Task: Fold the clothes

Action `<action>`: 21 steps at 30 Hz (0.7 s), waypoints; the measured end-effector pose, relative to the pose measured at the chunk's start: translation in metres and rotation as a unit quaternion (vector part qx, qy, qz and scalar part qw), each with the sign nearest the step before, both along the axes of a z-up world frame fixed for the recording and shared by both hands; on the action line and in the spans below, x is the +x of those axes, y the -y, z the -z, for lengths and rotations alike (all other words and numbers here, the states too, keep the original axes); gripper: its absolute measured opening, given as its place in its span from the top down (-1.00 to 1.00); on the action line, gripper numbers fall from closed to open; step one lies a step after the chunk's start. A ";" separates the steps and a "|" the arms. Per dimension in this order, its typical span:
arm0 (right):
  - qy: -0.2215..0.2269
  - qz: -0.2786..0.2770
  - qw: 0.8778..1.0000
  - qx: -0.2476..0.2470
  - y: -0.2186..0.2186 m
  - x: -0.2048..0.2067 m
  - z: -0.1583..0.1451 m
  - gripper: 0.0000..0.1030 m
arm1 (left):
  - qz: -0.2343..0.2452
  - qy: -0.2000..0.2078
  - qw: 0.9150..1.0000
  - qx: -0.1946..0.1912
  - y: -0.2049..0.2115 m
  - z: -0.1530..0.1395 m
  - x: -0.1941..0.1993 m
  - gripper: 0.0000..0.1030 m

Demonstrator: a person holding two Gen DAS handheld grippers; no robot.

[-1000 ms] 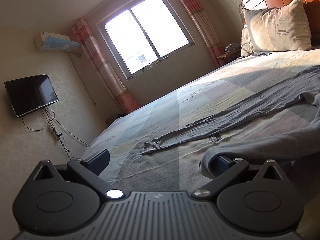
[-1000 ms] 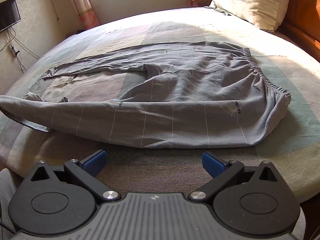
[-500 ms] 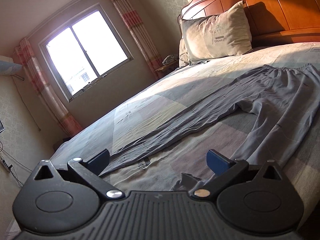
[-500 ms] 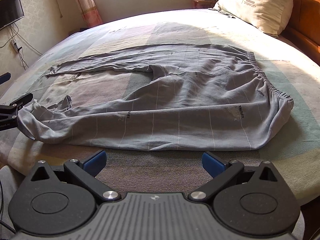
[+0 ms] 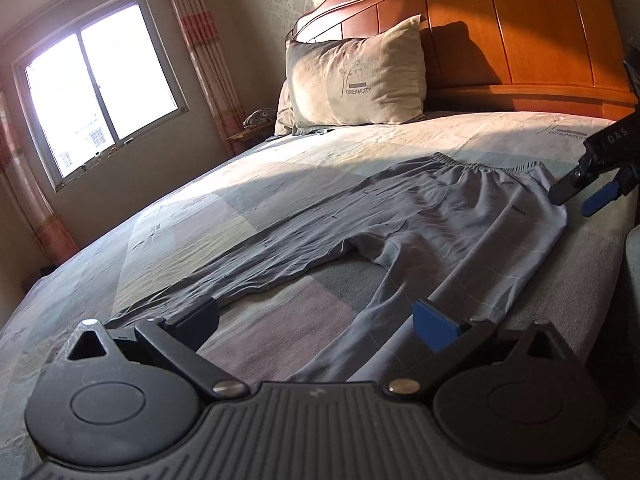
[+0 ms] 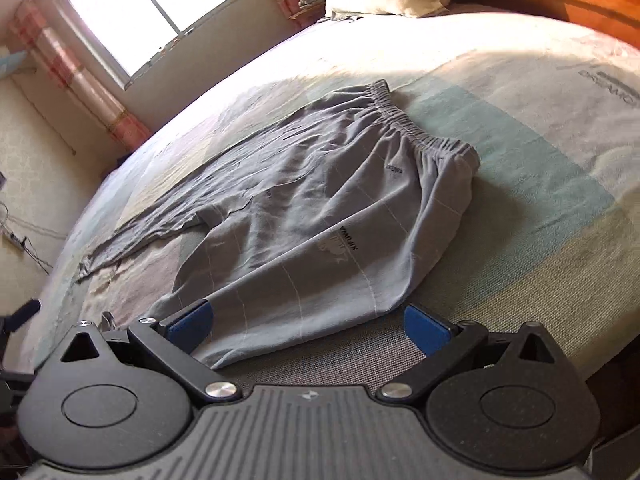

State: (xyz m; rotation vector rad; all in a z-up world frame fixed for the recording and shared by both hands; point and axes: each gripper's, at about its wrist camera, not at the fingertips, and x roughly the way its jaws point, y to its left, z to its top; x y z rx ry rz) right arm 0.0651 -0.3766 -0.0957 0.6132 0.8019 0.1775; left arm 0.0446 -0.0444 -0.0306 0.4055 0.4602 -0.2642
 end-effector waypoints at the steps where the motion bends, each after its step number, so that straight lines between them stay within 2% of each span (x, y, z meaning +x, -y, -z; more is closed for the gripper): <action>1: -0.008 0.007 0.999 0.038 0.011 0.004 0.007 -1.00 | -0.004 -0.005 1.000 -0.006 0.001 0.001 -0.001 -0.99; 2: -0.019 0.016 0.997 0.076 0.020 0.008 0.017 -1.00 | -0.008 -0.008 1.000 -0.012 0.002 0.001 -0.001 -0.99; 4: -0.026 0.030 0.992 0.122 0.032 0.014 0.032 -1.00 | -0.011 -0.010 1.000 -0.019 0.005 0.001 -0.003 -0.99; 6: -0.003 0.043 0.986 0.161 0.041 0.016 0.040 -1.00 | -0.013 -0.014 0.999 -0.026 0.007 0.001 -0.003 -0.99; 13: 0.008 0.045 0.990 0.137 0.039 0.040 0.039 -1.00 | -0.014 -0.022 0.999 -0.040 0.021 0.001 0.001 -0.99; 21: 0.007 0.051 0.992 0.116 0.030 0.049 0.040 -1.00 | -0.037 -0.030 0.995 -0.084 0.011 -0.001 0.004 -0.99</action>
